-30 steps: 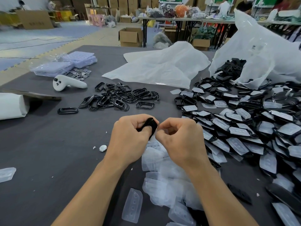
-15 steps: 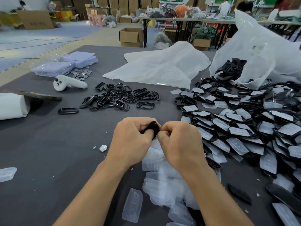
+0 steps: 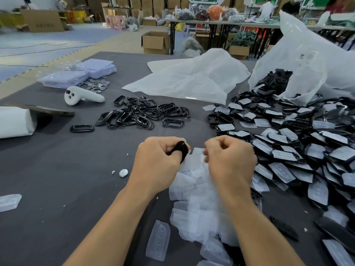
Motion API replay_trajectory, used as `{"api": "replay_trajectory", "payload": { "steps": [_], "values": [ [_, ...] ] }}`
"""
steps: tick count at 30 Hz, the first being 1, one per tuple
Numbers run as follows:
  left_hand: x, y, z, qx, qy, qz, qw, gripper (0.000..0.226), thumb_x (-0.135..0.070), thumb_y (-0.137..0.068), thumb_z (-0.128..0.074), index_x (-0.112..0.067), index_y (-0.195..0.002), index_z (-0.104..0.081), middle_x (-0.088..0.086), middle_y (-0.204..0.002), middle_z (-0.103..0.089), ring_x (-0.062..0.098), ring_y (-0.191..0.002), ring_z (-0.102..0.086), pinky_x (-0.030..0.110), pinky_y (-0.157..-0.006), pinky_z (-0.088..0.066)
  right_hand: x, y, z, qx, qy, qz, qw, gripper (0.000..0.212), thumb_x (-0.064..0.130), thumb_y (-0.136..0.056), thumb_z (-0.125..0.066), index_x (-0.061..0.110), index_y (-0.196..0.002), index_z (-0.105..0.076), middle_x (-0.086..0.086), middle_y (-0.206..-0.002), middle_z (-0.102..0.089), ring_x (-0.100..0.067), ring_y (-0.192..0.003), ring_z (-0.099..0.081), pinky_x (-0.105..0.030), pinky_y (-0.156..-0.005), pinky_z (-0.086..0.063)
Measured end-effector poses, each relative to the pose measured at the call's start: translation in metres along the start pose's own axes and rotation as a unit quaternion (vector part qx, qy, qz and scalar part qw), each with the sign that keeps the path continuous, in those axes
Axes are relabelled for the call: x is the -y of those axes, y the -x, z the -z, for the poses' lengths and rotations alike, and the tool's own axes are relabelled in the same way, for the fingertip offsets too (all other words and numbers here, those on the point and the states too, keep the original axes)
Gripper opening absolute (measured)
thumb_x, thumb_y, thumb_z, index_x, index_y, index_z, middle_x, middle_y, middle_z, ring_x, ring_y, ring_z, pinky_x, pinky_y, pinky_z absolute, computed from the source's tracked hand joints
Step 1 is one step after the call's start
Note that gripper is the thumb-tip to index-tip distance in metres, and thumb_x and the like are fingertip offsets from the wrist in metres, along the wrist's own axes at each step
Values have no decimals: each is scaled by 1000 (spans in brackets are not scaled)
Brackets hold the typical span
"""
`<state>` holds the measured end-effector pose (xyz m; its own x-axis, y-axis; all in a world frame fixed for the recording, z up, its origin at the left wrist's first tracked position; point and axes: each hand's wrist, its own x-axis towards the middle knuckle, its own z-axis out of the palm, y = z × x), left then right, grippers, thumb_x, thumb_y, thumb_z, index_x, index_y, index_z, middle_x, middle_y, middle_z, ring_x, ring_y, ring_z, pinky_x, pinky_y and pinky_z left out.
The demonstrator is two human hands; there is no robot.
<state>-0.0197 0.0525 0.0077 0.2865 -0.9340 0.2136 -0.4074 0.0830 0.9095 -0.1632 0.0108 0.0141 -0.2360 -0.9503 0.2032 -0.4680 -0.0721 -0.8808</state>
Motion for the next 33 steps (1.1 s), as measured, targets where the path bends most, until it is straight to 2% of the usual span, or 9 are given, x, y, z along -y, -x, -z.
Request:
{"api": "replay_trajectory", "payload": {
  "steps": [4, 7, 13, 16, 18, 20, 22, 27, 33],
  "values": [
    [0, -5, 6, -35, 71, 68, 995, 30, -24, -69, -59, -40, -81, -82, -6, -71, -78, 11, -61, -70, 30, -59, -55, -3, -8, 12, 32, -37, -3, 999, 18, 21, -90, -65, 28, -97, -80, 14, -64, -73, -11, -68, -72, -42, -83, -60],
    [0, -8, 4, -62, 105, 94, 988, 31, -12, -75, -61, -33, -82, -83, -1, -74, -79, 15, -68, -72, 28, -63, -57, -6, -3, 9, 67, -26, 44, 996, 49, 24, -96, -64, 31, -144, -58, 14, -70, -74, -6, -71, -70, -38, -96, -55],
    [-1, -11, 8, -102, 180, 107, 973, 44, 8, -88, -62, -28, -75, -83, 1, -67, -75, 10, -56, -62, 18, -52, -50, 1, 5, 0, 188, -182, -19, 965, 7, 31, -88, -72, 33, -92, -77, 3, -82, -77, -17, -75, -73, -34, -67, -58],
    [-2, -10, 7, -84, 187, 94, 974, 42, 9, -89, -61, -26, -78, -83, 2, -66, -73, 11, -55, -61, 18, -52, -50, -4, 8, -6, 189, -126, 9, 974, 31, 38, -79, -73, 41, -110, -75, 15, -111, -76, 6, -88, -69, -14, -75, -56],
    [-2, -9, 6, -85, 187, 88, 975, 42, 9, -89, -62, -26, -77, -83, 4, -67, -72, 12, -58, -61, 18, -52, -50, -3, 7, -4, 191, -109, 21, 975, 46, 33, -82, -73, 44, -126, -68, 23, -125, -69, 24, -92, -59, -1, -66, -47],
    [-2, -9, 6, -87, 191, 85, 974, 42, 9, -89, -62, -25, -77, -82, 4, -67, -72, 12, -59, -61, 18, -52, -50, -5, 5, -2, 198, -114, 14, 973, 50, 31, -85, -74, 46, -132, -63, 27, -114, -68, 18, -97, -61, -9, -77, -50],
    [-2, -9, 7, -81, 196, 83, 974, 41, 10, -90, -61, -23, -78, -82, 5, -67, -72, 12, -57, -61, 18, -51, -50, -4, 4, -2, 198, -140, -3, 970, 27, 28, -87, -76, 39, -112, -74, 21, -99, -76, 7, -98, -67, -24, -91, -54],
    [-2, -7, 3, -27, 186, 72, 979, 38, 9, -89, -63, -23, -82, -83, 7, -72, -76, 16, -61, -64, 24, -57, -54, 1, 6, -4, 199, -244, -36, 949, 14, 10, -86, -79, 22, -78, -81, 7, -69, -74, 1, -61, -63, -13, -62, -50],
    [3, -10, 2, -47, 203, 131, 969, 37, 8, -89, -60, -20, -81, -83, 10, -77, -78, 21, -61, -70, 26, -59, -57, 4, 1, 4, 159, -287, -18, 945, 30, 4, -93, -69, 26, -75, -81, 3, -66, -71, -6, -59, -57, -17, -56, -47]
  ]
}}
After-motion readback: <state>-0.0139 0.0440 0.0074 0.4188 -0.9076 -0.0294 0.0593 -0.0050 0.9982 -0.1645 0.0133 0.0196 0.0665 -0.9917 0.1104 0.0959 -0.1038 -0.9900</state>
